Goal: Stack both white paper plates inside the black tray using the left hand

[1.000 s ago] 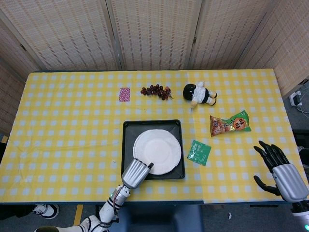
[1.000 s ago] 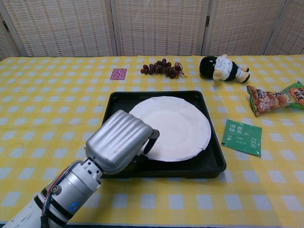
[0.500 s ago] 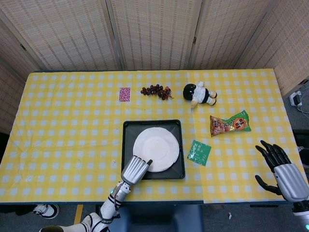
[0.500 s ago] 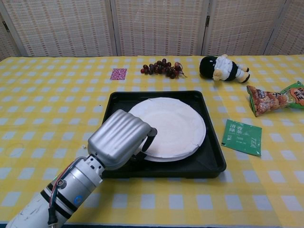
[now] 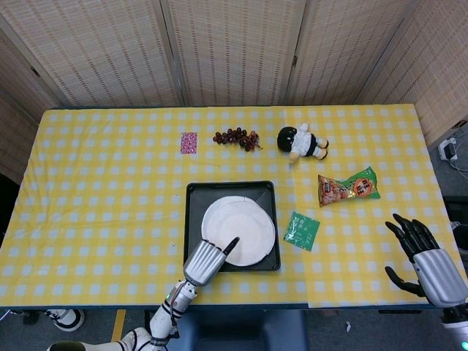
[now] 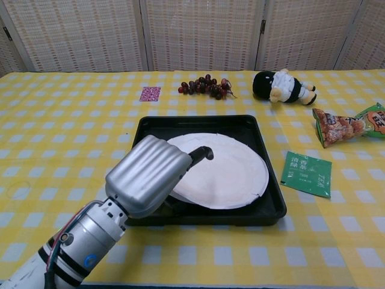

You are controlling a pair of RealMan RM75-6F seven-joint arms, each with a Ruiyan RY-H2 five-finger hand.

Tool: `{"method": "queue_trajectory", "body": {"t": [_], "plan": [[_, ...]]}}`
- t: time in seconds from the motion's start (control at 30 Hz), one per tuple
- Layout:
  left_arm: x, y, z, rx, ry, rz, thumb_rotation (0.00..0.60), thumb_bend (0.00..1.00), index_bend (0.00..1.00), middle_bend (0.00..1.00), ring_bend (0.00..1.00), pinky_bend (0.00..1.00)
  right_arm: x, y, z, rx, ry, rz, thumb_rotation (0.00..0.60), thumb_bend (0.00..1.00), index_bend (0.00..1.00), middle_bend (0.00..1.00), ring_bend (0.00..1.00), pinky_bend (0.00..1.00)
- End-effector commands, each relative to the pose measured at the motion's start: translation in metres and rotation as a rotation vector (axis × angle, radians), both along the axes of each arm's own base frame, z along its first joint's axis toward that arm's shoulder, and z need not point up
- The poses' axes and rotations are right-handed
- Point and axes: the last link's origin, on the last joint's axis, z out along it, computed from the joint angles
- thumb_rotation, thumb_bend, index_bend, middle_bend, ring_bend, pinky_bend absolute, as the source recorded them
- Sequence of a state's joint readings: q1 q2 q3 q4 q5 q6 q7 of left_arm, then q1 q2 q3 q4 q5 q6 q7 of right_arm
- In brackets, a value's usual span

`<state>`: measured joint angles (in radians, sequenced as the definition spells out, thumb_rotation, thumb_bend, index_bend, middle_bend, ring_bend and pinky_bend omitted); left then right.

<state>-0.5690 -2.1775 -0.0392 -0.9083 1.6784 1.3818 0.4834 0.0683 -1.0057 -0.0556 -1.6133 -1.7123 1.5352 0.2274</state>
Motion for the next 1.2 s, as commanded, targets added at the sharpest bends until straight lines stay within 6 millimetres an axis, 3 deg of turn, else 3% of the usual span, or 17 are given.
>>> {"method": "queue_trajectory", "body": {"t": [0.03, 0.23, 0.37, 0.57, 0.73, 0.8, 0.83, 0.9, 0.93, 1.0, 1.07, 1.13, 1.2], "plan": [[0.001, 0.001, 0.005, 0.018, -0.003, -0.003, 0.6, 0.19, 0.28, 1.0, 1.0, 1.0, 0.0, 0.0, 0.0, -0.001, 0.0, 0.001, 0.6, 0.37, 0.0, 0.0, 0.0, 0.0], [-0.001, 0.004, 0.01, 0.037, 0.028, 0.025, 0.6, 0.19, 0.28, 1.0, 1.0, 1.0, 0.0, 0.0, -0.002, 0.01, 0.005, 0.002, 0.6, 0.37, 0.0, 0.0, 0.0, 0.0], [-0.004, 0.006, 0.027, 0.076, 0.034, 0.032, 0.6, 0.19, 0.28, 1.0, 1.0, 1.0, 0.0, 0.0, -0.001, 0.001, 0.006, 0.0, 0.6, 0.37, 0.0, 0.0, 0.0, 0.0], [-0.028, 0.02, 0.087, 0.179, 0.01, 0.089, 0.6, 0.19, 0.27, 1.0, 1.0, 1.0, 0.0, 0.0, -0.002, 0.004, 0.008, 0.002, 0.6, 0.37, 0.0, 0.0, 0.0, 0.0], [-0.072, 0.026, 0.148, 0.245, -0.072, 0.181, 0.6, 0.21, 0.28, 1.0, 1.0, 1.0, 0.001, 0.0, -0.006, 0.014, 0.017, 0.006, 0.6, 0.37, 0.0, 0.0, 0.0, 0.0], [-0.095, 0.021, 0.168, 0.256, -0.096, 0.248, 0.6, 0.21, 0.29, 0.98, 0.94, 1.0, 0.002, -0.001, -0.008, 0.018, 0.023, 0.005, 0.6, 0.37, 0.0, 0.0, 0.0, 0.0], [-0.105, 0.018, 0.174, 0.245, -0.104, 0.289, 0.6, 0.21, 0.29, 0.93, 0.86, 0.97, 0.002, -0.001, -0.01, 0.021, 0.026, 0.005, 0.6, 0.37, 0.0, 0.0, 0.0, 0.0], [-0.126, 0.008, 0.187, 0.172, -0.109, 0.39, 0.6, 0.21, 0.29, 0.72, 0.64, 0.75, 0.003, -0.002, -0.013, 0.027, 0.035, 0.004, 0.6, 0.37, 0.0, 0.0, 0.0, 0.0], [-0.134, 0.004, 0.194, 0.139, -0.108, 0.436, 0.6, 0.22, 0.28, 0.56, 0.47, 0.51, 0.003, -0.003, -0.014, 0.03, 0.039, 0.004, 0.6, 0.37, 0.0, 0.0, 0.0, 0.0], [-0.153, -0.008, 0.211, 0.073, -0.09, 0.537, 0.6, 0.22, 0.22, 0.32, 0.22, 0.16, 0.003, -0.004, -0.018, 0.038, 0.048, 0.0, 0.6, 0.37, 0.0, 0.0, 0.0, 0.0], [-0.167, -0.018, 0.226, 0.063, -0.066, 0.596, 0.6, 0.21, 0.15, 0.15, 0.05, 0.02, 0.003, -0.006, -0.02, 0.039, 0.053, -0.005, 0.6, 0.36, 0.0, 0.0, 0.0, 0.0], [-0.183, -0.031, 0.241, 0.094, -0.05, 0.64, 0.6, 0.2, 0.11, 0.05, 0.0, 0.0, 0.002, -0.009, -0.021, 0.035, 0.061, -0.012, 0.6, 0.36, 0.0, 0.0, 0.0, 0.0], [-0.197, -0.049, 0.251, 0.109, -0.056, 0.695, 0.6, 0.2, 0.08, 0.01, 0.0, 0.0, 0.001, -0.011, -0.023, 0.03, 0.069, -0.018, 0.6, 0.37, 0.0, 0.0, 0.0, 0.0]]}}
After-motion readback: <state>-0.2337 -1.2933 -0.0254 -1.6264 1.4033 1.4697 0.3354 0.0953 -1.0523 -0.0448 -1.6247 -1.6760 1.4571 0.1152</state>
